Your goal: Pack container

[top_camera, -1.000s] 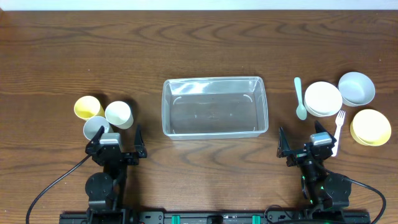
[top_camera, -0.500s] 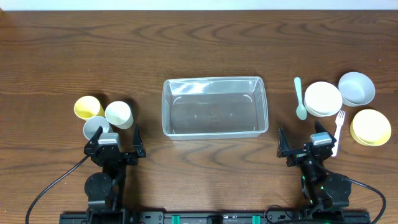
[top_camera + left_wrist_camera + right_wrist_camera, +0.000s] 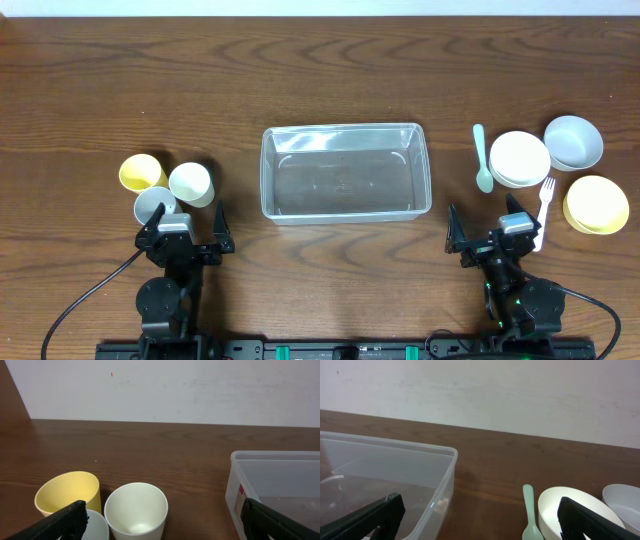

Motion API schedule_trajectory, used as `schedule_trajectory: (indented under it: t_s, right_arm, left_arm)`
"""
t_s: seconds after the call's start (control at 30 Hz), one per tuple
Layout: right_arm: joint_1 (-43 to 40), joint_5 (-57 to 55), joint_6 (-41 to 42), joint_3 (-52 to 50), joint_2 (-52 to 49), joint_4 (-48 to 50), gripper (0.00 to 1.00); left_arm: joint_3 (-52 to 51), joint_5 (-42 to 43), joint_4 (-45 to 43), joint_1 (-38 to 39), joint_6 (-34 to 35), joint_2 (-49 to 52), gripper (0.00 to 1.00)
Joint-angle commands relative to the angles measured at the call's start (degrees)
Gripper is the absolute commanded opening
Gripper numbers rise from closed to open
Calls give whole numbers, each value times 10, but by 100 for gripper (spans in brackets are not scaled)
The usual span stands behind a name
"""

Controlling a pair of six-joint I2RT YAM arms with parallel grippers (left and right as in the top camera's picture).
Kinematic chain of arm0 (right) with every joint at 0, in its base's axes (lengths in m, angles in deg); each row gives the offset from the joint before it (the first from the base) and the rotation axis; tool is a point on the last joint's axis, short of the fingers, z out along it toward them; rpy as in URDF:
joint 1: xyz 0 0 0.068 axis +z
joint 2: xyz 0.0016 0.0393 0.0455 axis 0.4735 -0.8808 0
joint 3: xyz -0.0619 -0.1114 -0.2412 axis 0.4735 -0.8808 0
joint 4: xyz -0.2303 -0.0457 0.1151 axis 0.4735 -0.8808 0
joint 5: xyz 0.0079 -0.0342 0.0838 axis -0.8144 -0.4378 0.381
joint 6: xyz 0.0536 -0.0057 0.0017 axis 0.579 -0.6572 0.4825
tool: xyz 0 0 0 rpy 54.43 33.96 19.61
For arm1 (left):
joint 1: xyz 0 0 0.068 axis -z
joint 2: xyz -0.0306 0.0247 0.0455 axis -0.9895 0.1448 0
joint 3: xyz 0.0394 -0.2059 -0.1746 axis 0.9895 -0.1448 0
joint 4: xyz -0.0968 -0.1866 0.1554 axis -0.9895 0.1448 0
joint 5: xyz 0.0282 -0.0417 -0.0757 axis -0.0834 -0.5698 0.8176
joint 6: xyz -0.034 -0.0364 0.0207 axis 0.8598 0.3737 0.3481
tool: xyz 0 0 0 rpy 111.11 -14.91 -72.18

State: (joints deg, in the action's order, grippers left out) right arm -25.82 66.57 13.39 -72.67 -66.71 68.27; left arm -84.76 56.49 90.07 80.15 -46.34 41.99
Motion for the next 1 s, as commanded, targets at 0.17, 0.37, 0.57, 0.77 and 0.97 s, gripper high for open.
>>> schedule_trajectory:
  t_s: [0.17, 0.37, 0.57, 0.77, 0.97]
  right_arm:
    - [-5, 7, 40, -1, 1, -2, 99]
    - [-6, -4, 98, 6, -21, -3, 99]
    - [-6, -41, 98, 77, -101, -6, 99]
    - [-6, -50, 98, 237, -285, -67, 99]
    - [-17, -52, 98, 482, -519, -280, 99]
  left_arm:
    - [-18, -3, 6, -3, -8, -2, 98]
    - [-7, 7, 13, -3, 75, -2, 98]
    - [93, 37, 53, -3, 98, 48, 98]
    - [296, 36, 196, -3, 98, 226, 98]
    - [531, 36, 396, -3, 98, 466, 98]
